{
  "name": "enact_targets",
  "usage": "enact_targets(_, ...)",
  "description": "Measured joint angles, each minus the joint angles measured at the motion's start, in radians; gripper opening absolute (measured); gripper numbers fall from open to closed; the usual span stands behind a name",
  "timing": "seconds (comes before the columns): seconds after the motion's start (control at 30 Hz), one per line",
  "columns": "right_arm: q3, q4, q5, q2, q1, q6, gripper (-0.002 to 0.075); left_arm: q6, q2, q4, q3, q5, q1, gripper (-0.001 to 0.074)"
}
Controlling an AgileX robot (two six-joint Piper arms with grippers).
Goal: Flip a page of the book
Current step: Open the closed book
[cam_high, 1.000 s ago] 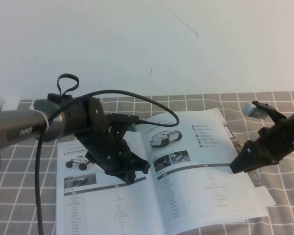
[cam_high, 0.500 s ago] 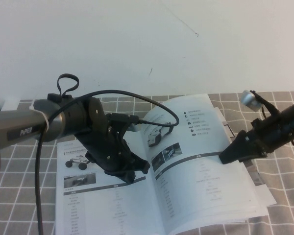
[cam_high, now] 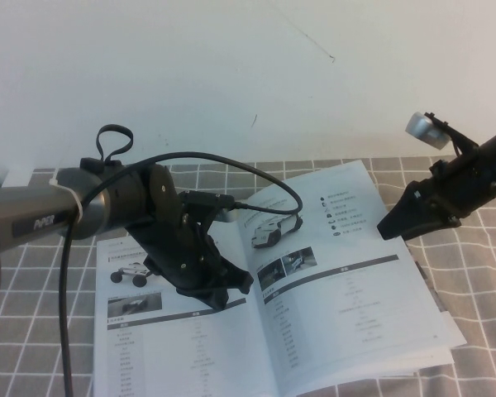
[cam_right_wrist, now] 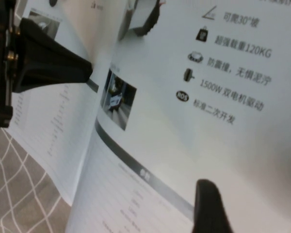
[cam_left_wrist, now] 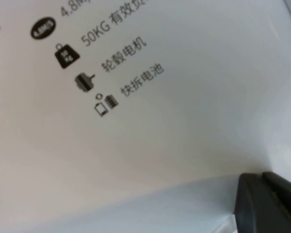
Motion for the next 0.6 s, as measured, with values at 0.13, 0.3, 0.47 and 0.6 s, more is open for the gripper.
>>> enact_targets(0.13, -0.009, -0.009, 0.002, 0.0, 0.002, 0.021, 0.0388, 0.0, 0.0, 0.0, 0.0, -0.002, 0.0, -0.0004)
enact_targets(0.3, -0.014, -0.015, 0.004, 0.0, 0.004, 0.039, 0.0388, 0.002, 0.0, 0.0, 0.0, -0.003, 0.0, -0.0004)
enact_targets(0.47, -0.056, -0.077, 0.006, 0.0, 0.004, 0.08, 0.0388, 0.004, 0.0, 0.0, 0.0, -0.005, 0.0, -0.0004)
enact_targets(0.6, -0.063, -0.093, 0.006, 0.0, 0.011, 0.102, 0.0388, 0.004, 0.0, 0.0, 0.0, -0.005, 0.0, -0.0004)
